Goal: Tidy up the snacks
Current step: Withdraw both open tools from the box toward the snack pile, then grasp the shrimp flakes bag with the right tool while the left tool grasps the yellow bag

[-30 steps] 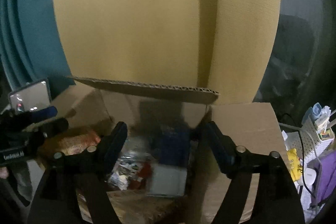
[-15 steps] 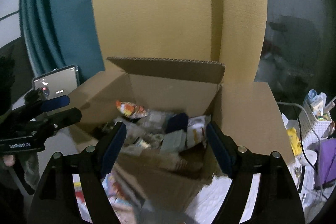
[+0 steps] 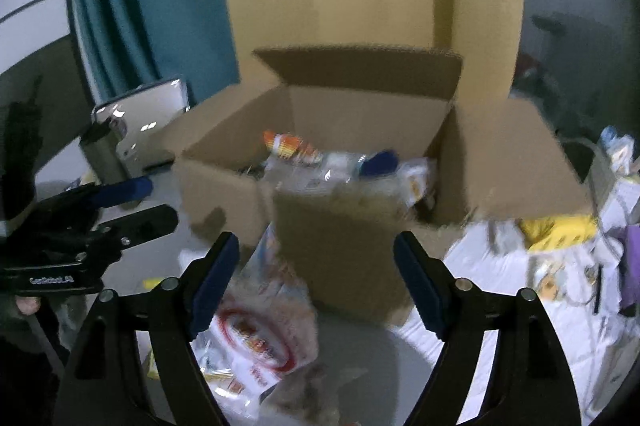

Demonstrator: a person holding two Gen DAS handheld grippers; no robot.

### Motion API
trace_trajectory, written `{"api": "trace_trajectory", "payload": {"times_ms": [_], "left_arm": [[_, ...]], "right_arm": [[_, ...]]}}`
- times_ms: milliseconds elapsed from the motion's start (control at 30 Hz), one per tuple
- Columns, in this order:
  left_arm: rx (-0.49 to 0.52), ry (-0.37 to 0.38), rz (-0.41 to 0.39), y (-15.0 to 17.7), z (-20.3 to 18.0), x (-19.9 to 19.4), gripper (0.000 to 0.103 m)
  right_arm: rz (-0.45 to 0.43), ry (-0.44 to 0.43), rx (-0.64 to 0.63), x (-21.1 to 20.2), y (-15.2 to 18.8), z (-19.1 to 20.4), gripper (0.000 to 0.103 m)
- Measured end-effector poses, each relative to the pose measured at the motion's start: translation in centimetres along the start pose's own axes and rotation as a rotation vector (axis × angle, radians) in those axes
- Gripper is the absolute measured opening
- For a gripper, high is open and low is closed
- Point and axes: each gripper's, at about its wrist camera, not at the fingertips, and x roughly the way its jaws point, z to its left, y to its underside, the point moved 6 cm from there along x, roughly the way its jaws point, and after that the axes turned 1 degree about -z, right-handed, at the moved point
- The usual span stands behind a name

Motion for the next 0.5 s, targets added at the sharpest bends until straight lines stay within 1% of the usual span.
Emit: {"api": "trace_trajectory", "payload": {"times_ms": [67,167,333,500], "left_arm": [[-0.008,0.001,0.027,1.3,0.2,0.4,0.080],[-0.017,0.016,0.054,2.9,0.2,0.7,0.080],[-0.021,0.023,0.110,4.9,-0.1,2.1,0.080],[-0.055,0.035,0.139,6.2,0.0,2.8,0.080]], "right_arm": [[0.026,-0.032,-0.008,0.5,1.3,0.9,0.088],[0.061,-0.072,-0.011,1.1,2.9,1.9,0.088],[0.095,-0.085,-0.022,2.1,4.5,2.7,0.088],[0.140,-0.092,-0.013,3.5,6.1,2.7,0.088]]}}
